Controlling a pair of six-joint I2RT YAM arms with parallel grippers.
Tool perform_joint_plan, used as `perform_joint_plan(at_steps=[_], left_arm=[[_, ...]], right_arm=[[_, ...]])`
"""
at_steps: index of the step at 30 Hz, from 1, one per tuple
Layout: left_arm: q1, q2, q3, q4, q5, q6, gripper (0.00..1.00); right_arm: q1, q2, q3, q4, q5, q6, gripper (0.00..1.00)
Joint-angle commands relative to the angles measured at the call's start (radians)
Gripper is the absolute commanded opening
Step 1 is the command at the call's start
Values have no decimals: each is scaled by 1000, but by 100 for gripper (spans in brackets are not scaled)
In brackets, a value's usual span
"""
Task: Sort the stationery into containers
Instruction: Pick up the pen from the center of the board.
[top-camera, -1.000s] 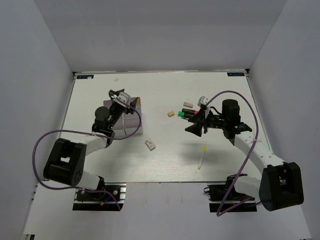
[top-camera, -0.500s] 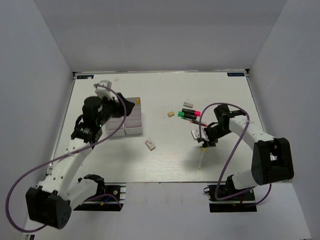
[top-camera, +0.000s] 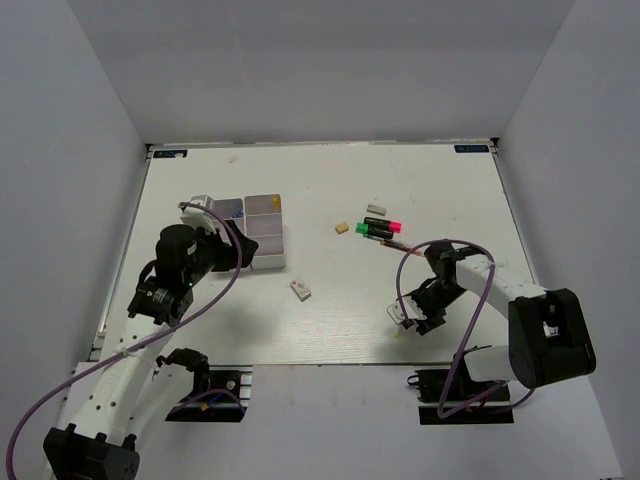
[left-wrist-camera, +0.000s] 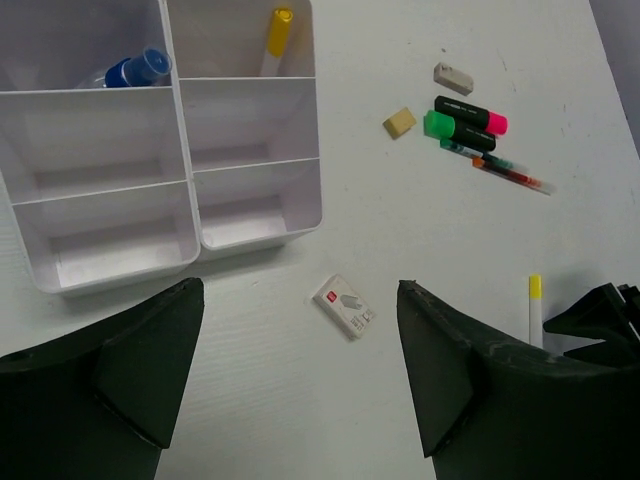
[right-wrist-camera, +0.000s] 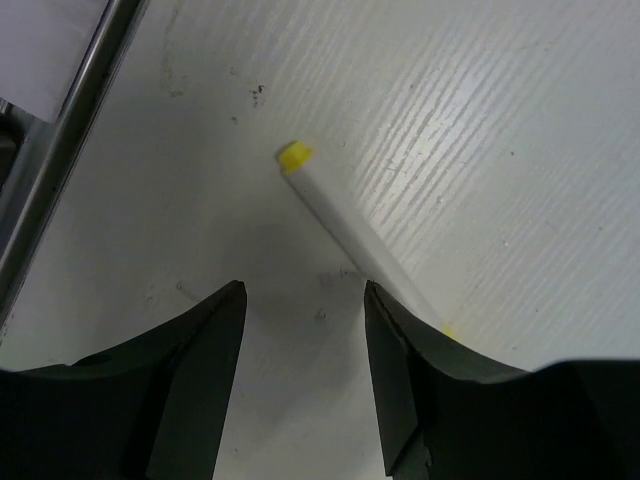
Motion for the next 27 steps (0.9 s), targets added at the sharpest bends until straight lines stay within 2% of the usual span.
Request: perform_joint_plan(at_steps=[1,8,12,16,22,27], left_arm=[[4,-48,2,-27,-32,5,88],[4,-82,-8,-27,-32,5,88],[4,-91,-8,-18,-22,5,88],[4,-91,-8,-18,-12,5,88],[4,-101,-8,-18,-12,14,88],[4,-121,-8,-18,-12,14,88]], right_arm=[[30,27,-23,51,22,-537,57],[78,16,10,73,48,-524,57],[83,-30,50,4,8,-531,56],[104,-42,44,13,-33,-528,56],[130,63,78,49,-23,-474,56],[179,123,93,92,49,-431,54]])
